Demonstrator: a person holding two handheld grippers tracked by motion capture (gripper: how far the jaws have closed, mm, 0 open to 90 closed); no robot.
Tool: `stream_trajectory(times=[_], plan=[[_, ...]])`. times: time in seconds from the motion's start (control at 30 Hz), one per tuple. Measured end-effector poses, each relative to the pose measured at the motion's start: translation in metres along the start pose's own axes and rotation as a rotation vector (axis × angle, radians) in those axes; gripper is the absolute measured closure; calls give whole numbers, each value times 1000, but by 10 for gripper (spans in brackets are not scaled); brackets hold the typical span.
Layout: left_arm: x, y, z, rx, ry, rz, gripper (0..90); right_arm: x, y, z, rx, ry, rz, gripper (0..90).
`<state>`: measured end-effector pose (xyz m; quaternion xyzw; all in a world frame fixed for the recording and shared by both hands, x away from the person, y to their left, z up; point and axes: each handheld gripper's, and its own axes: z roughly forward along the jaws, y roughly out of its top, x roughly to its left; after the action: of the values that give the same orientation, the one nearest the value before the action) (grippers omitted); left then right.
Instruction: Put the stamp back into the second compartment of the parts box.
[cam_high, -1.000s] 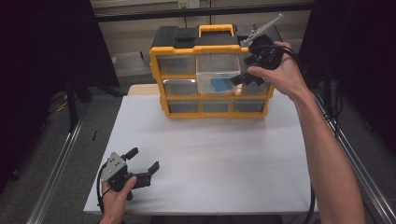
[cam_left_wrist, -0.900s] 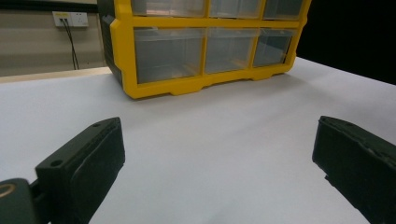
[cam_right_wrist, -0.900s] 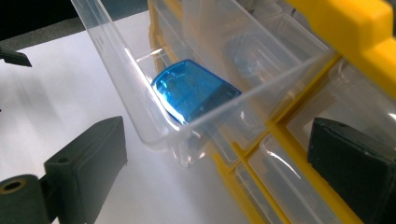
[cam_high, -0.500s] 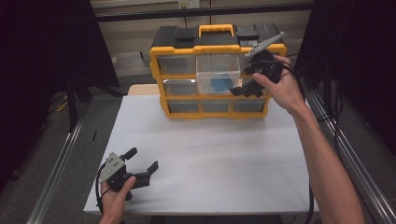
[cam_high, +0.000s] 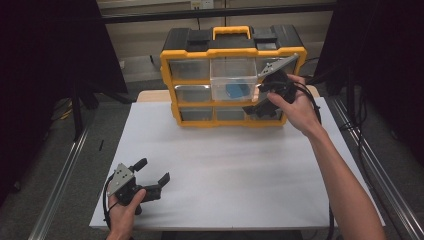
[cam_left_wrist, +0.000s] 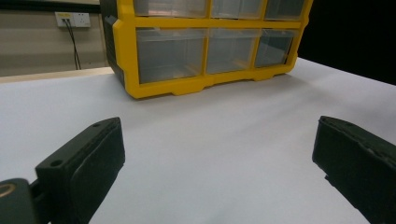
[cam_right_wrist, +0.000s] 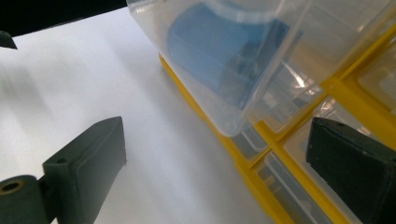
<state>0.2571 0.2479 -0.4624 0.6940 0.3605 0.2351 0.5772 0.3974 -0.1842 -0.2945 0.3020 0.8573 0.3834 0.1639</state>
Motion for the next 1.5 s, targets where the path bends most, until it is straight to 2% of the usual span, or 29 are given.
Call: stream_trajectory(times=[0.1, 0.13, 0.2, 0.23, 0.3, 0.37, 0.4, 0.53, 0.7, 0.93, 0.97, 1.03, 1.07, 1.2, 1.27, 1.37, 1.43, 1.5], plan=[[0, 1, 0, 0, -3, 6, 26, 0, -6, 3, -12, 13, 17, 51], [1, 1, -1, 10, 0, 19, 26, 0, -8, 4, -20, 19, 27, 51], [0, 1, 0, 3, -12, 10, 26, -1, -12, 5, -18, 23, 29, 51], [1, 1, 0, 3, 3, 13, 26, -1, -13, 7, -18, 28, 31, 51], [1, 1, 0, -4, -7, 0, 26, -1, -18, 8, -23, 35, 32, 51], [1, 1, -1, -8, 1, 0, 26, 1, -22, 10, -21, 31, 32, 50], [0, 1, -1, -12, 2, -6, 26, 1, -25, 11, -20, 45, 36, 50], [1, 1, -1, -3, 4, 11, 27, 1, -34, 15, -27, 54, 43, 52], [1, 1, -1, -7, 2, -1, 26, 2, -44, 19, -35, 45, 56, 51], [2, 1, -2, -8, -3, 5, 26, 5, -58, 27, -38, 46, 52, 61], [2, 1, -2, -6, 3, 15, 26, 5, -60, 28, -45, 43, 55, 59], [2, 1, -1, -5, 2, 8, 26, 4, -63, 28, -62, 53, 65, 58], [1, 1, -1, -10, 2, -3, 26, 5, -66, 30, -66, 54, 67, 57], [2, 2, -2, -13, 2, 12, 26, 7, -74, 36, -68, 55, 77, 59], [2, 1, -1, -14, 0, 3, 26, 8, -79, 39, -72, 62, 83, 61], [1, 1, -2, 0, -5, 8, 27, 11, -87, 45, -87, 50, 102, 64], [1, 1, -1, -2, 25, 4, 32, 13, -91, 47, -103, 47, 112, 63], [1, 1, 0, 0, 22, -2, 33, 14, -97, 51, -112, 33, 119, 62]])
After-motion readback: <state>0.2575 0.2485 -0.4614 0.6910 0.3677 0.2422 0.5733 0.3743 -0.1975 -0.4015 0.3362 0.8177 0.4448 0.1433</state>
